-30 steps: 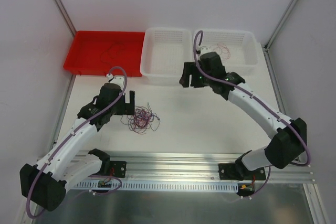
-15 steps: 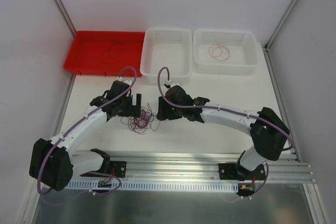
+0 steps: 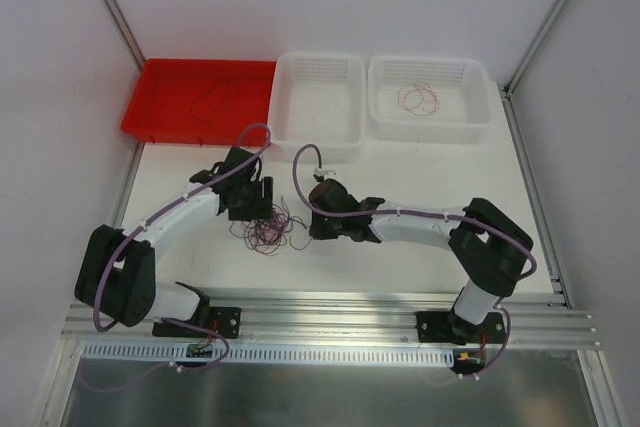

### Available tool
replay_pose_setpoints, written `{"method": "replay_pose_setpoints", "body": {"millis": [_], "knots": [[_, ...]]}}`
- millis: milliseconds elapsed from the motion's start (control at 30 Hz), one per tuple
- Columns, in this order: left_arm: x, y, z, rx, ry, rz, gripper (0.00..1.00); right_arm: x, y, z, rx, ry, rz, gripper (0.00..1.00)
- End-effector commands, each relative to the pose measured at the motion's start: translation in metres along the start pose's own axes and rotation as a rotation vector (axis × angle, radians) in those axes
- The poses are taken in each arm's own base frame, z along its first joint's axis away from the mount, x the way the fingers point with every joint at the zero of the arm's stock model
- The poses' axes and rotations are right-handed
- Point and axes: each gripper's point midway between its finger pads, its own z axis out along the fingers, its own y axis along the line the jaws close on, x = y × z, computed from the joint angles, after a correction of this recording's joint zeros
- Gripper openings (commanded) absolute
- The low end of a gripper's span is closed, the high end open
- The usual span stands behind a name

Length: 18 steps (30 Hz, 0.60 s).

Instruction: Untangle the cables

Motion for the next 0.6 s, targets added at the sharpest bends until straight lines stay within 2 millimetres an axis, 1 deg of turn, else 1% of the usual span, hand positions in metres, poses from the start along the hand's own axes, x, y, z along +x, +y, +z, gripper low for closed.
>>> {"method": "replay_pose_setpoints", "body": {"millis": [0,33,67,100,133,167,200,233,267,300,367,400,433,500,533,567], "knots": [[-0.021,-0.019,0.003,0.065,-0.014,-0.046,0.56,-0.027,-0.001,-0.028,0.015,-0.112,-0.034,0.04],[-0.027,-0.024,0.003,0.080,-0.019,-0.047,0.49,-0.029,-0.004,-0.033,0.028,-0.120,-0.045,0.01],[-0.030,-0.028,0.004,0.085,-0.018,-0.043,0.38,-0.035,-0.008,-0.046,0.046,-0.145,-0.052,0.01],[-0.030,-0.028,0.009,0.078,-0.004,-0.041,0.30,-0.037,-0.012,-0.052,0.061,-0.154,-0.072,0.01],[-0.040,-0.033,0.007,0.084,-0.021,-0.036,0.24,-0.040,-0.016,-0.058,0.073,-0.166,-0.084,0.01],[-0.043,-0.035,0.008,0.083,-0.023,-0.033,0.14,-0.046,-0.022,-0.073,0.097,-0.191,-0.093,0.01],[-0.044,-0.035,0.011,0.079,-0.017,-0.032,0.11,-0.049,-0.025,-0.080,0.114,-0.202,-0.115,0.01],[-0.052,-0.035,0.011,0.068,-0.037,-0.032,0.08,-0.049,-0.035,-0.090,0.149,-0.199,-0.128,0.01],[-0.053,-0.033,0.011,0.058,-0.042,-0.032,0.04,-0.056,-0.044,-0.100,0.193,-0.229,-0.136,0.01],[-0.054,-0.031,0.012,0.050,-0.047,-0.031,0.00,-0.064,-0.048,-0.117,0.202,-0.265,-0.135,0.01],[-0.054,-0.030,0.011,0.045,-0.050,-0.026,0.00,-0.072,-0.071,-0.138,0.279,-0.291,-0.140,0.01],[-0.056,-0.030,0.008,0.046,-0.064,-0.020,0.00,-0.080,-0.075,-0.157,0.275,-0.335,-0.121,0.01],[-0.057,-0.028,0.007,0.039,-0.071,-0.018,0.00,-0.083,-0.093,-0.167,0.320,-0.339,-0.096,0.01],[-0.060,-0.024,0.002,0.022,-0.098,-0.007,0.00,-0.090,-0.109,-0.188,0.347,-0.385,-0.061,0.01],[-0.060,-0.023,0.001,0.014,-0.104,-0.005,0.00,-0.097,-0.121,-0.209,0.354,-0.430,-0.022,0.01],[-0.061,-0.022,0.000,0.011,-0.108,-0.001,0.00,-0.102,-0.125,-0.222,0.355,-0.457,-0.015,0.01]]}}
